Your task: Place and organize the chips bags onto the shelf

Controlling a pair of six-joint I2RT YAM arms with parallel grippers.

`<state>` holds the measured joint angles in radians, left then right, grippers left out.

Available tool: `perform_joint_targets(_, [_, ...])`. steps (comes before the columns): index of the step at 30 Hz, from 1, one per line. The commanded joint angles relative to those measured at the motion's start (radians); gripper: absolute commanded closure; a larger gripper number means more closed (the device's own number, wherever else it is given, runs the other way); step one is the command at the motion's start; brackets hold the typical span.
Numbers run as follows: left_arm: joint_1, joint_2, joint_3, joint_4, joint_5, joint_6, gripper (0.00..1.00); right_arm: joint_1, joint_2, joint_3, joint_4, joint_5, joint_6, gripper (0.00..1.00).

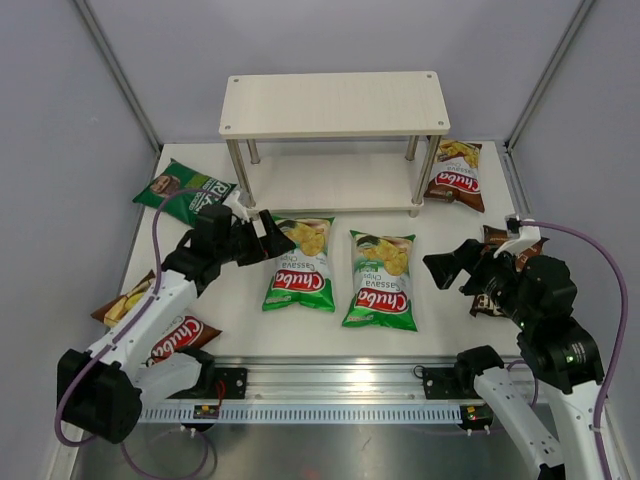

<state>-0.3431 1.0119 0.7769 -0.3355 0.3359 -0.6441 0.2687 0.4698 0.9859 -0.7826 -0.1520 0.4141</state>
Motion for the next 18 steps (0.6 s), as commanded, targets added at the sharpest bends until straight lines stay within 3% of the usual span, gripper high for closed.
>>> perform_joint_targets(1, [-0.008, 0.063, 0.045, 0.069, -0.11, 0.026, 0.01, 0.006, 0.016, -0.004, 0.051, -0.126, -0.008, 0.01])
perform_joint_targets(6, [-0.002, 0.186, 0.051, 0.11, -0.201, 0.079, 0.01, 0.007, 0.01, -0.016, 0.043, -0.136, -0.023, 0.01])
perform_joint_targets(9, [0.044, 0.284, 0.05, 0.197, -0.121, 0.092, 0.01, 0.006, 0.009, -0.021, 0.043, -0.149, -0.023, 0.01])
perform_joint_targets(13, [0.107, 0.37, 0.013, 0.442, 0.043, 0.04, 0.01, 0.006, 0.029, -0.029, 0.052, -0.224, -0.012, 0.01])
perform_joint_targets(18, [0.118, 0.511, -0.011, 0.613, 0.1, -0.054, 0.01, 0.006, 0.05, -0.043, 0.088, -0.336, 0.012, 0.01])
